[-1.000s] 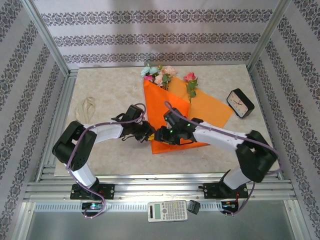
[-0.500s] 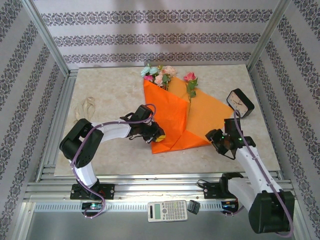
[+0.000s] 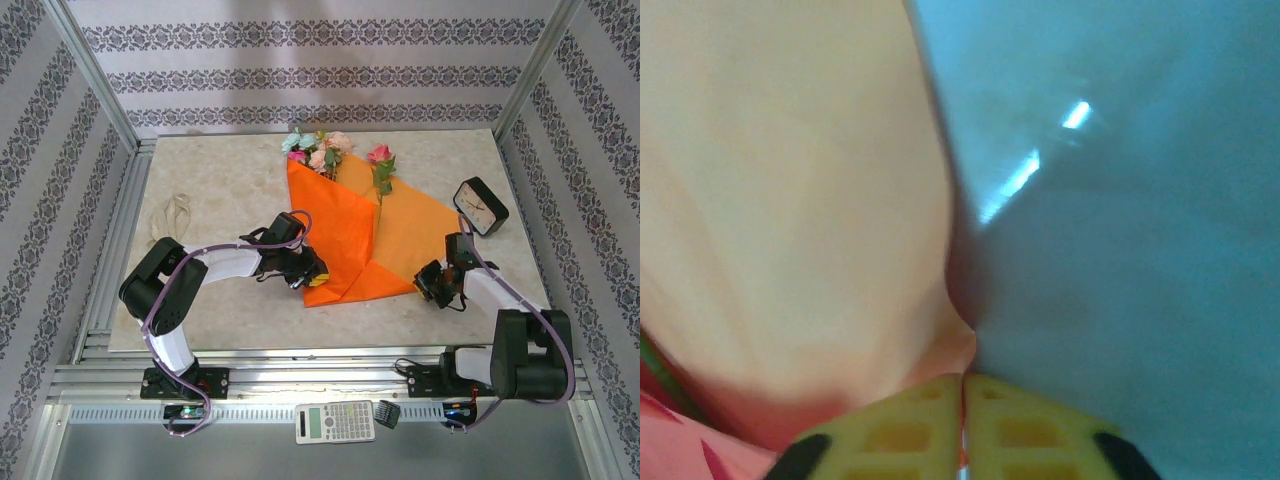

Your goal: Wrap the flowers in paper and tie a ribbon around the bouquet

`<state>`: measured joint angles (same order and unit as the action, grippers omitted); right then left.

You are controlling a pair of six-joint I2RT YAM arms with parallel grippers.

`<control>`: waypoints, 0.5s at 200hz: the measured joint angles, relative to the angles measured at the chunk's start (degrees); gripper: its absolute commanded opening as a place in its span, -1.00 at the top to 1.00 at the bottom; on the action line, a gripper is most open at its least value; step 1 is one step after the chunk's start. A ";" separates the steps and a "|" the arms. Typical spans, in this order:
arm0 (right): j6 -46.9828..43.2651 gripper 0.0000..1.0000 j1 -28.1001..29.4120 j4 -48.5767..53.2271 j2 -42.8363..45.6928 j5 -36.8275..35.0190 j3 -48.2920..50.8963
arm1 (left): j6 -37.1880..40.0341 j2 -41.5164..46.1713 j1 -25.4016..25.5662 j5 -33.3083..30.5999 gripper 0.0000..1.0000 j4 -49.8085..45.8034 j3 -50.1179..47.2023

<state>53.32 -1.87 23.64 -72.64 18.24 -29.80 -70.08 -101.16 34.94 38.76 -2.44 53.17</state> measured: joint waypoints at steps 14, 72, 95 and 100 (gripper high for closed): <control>-2.71 1.00 3.02 0.70 -0.24 -2.12 -3.45 | 0.24 0.00 0.00 -0.17 0.70 -0.09 -0.07; -10.60 1.00 26.05 4.94 4.28 -14.08 -22.40 | 0.96 -1.05 0.00 -1.31 0.70 -0.15 -0.07; -13.84 1.00 32.54 5.62 4.17 -17.09 -25.38 | 1.29 -1.99 0.00 -1.49 0.71 -0.13 -0.07; -14.71 1.00 33.75 5.73 3.82 -17.46 -25.92 | 1.38 -2.25 0.07 -1.51 0.71 -0.13 -0.07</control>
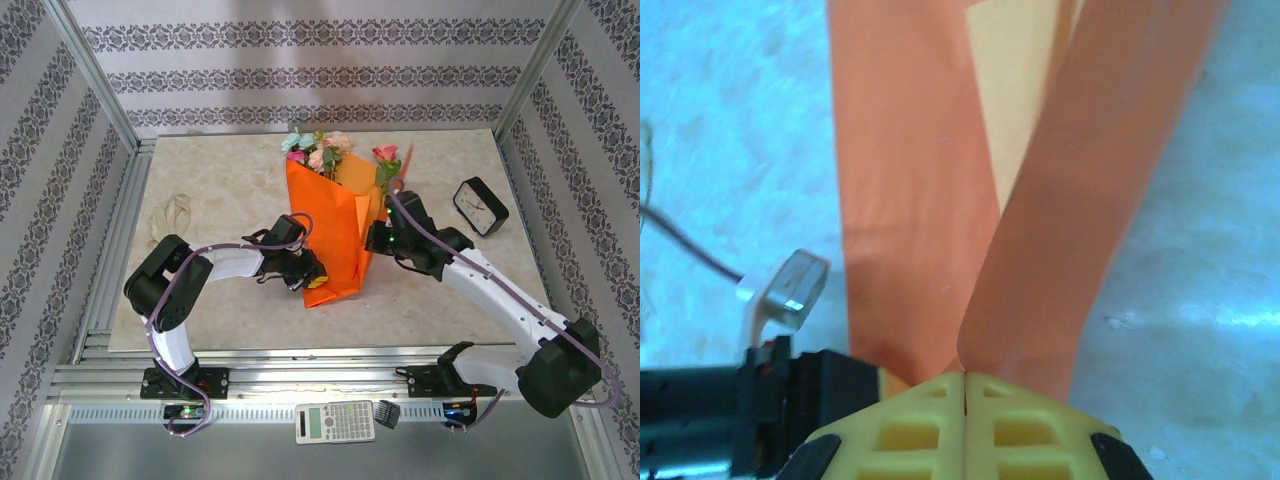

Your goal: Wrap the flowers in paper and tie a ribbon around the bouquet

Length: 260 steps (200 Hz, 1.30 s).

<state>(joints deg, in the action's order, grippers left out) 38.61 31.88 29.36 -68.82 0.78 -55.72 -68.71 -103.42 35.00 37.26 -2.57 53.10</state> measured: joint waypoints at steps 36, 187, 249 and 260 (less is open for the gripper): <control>-5.79 1.00 5.62 -0.68 -3.04 0.13 -1.62 | 0.90 -1.53 0.59 -0.26 0.71 0.02 0.00; -6.60 1.00 7.56 -13.20 -6.60 12.39 2.91 | 1.62 8.28 1.84 -6.32 0.76 0.24 -4.07; -5.75 1.00 4.22 -13.33 -2.21 13.25 5.70 | 0.94 10.73 3.04 -2.43 0.90 -1.77 -6.88; -5.73 1.00 4.22 -13.46 -1.90 13.84 6.03 | 0.55 8.41 3.87 -1.81 0.90 -1.03 -6.80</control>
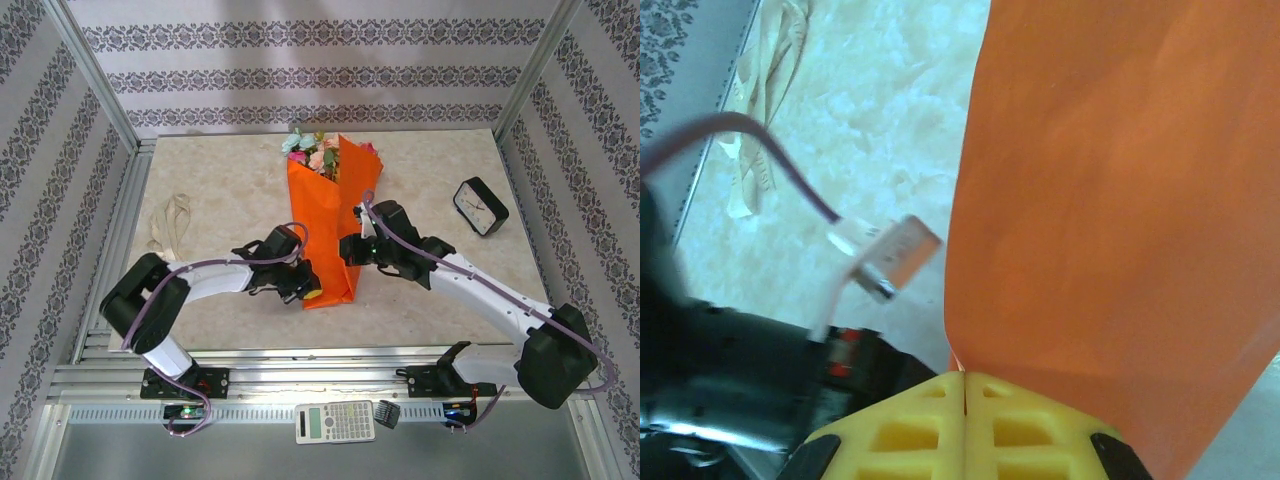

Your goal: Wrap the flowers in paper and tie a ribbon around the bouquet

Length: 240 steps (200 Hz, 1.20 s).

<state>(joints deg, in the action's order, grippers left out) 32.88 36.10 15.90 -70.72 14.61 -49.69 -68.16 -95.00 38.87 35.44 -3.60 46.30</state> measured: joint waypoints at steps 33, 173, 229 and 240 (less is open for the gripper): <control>0.42 1.00 0.00 -0.35 0.31 1.62 1.16 | -1.79 -5.51 2.56 1.20 0.92 4.02 0.87; 3.21 1.00 -1.14 -1.22 4.68 4.66 5.09 | -5.55 -8.37 4.70 0.90 0.95 9.64 5.18; 3.87 1.00 -1.14 -3.58 4.42 7.21 5.09 | -7.85 -13.05 5.44 1.31 0.98 17.05 4.37; 4.20 1.00 -1.14 -4.02 4.26 7.52 5.09 | -8.07 -12.81 5.44 0.66 0.98 17.57 4.11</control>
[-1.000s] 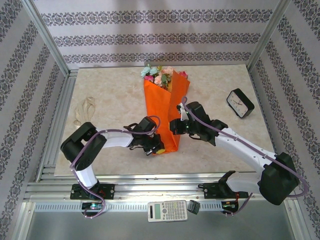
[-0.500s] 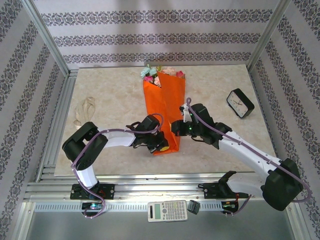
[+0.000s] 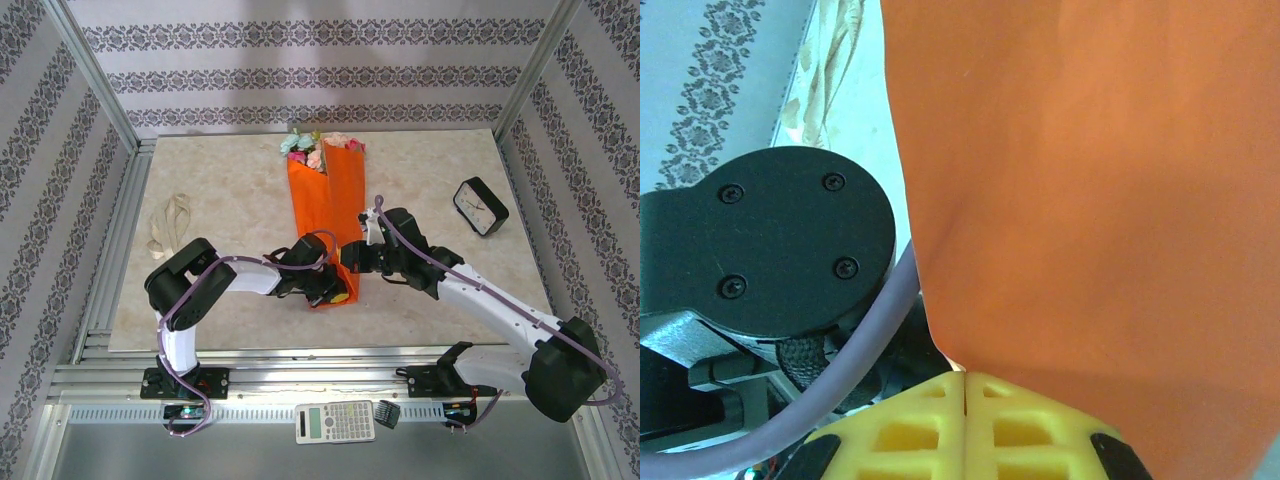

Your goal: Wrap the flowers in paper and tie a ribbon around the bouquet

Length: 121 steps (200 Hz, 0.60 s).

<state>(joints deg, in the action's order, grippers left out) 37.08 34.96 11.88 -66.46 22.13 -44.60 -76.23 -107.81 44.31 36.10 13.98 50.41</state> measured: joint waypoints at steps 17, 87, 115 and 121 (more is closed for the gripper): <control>0.28 1.00 -0.20 -0.96 -0.24 0.72 0.09 | -0.17 1.55 -0.02 -2.08 0.96 -0.26 -0.26; 0.46 1.00 -0.37 -4.42 -1.66 4.98 1.03 | -1.05 23.98 -3.98 -9.01 0.95 -13.84 -2.19; 0.04 1.00 -0.37 -5.03 -3.15 6.95 1.01 | -3.85 23.52 -5.33 -8.98 0.97 -13.79 -8.96; -0.02 1.00 -0.37 -5.11 -3.48 7.43 1.03 | -4.44 22.82 -5.33 -8.96 0.98 -13.77 -10.49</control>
<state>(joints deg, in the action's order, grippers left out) 37.06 34.59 6.76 -69.93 29.56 -43.57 -80.66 -84.99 38.98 27.14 0.21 39.92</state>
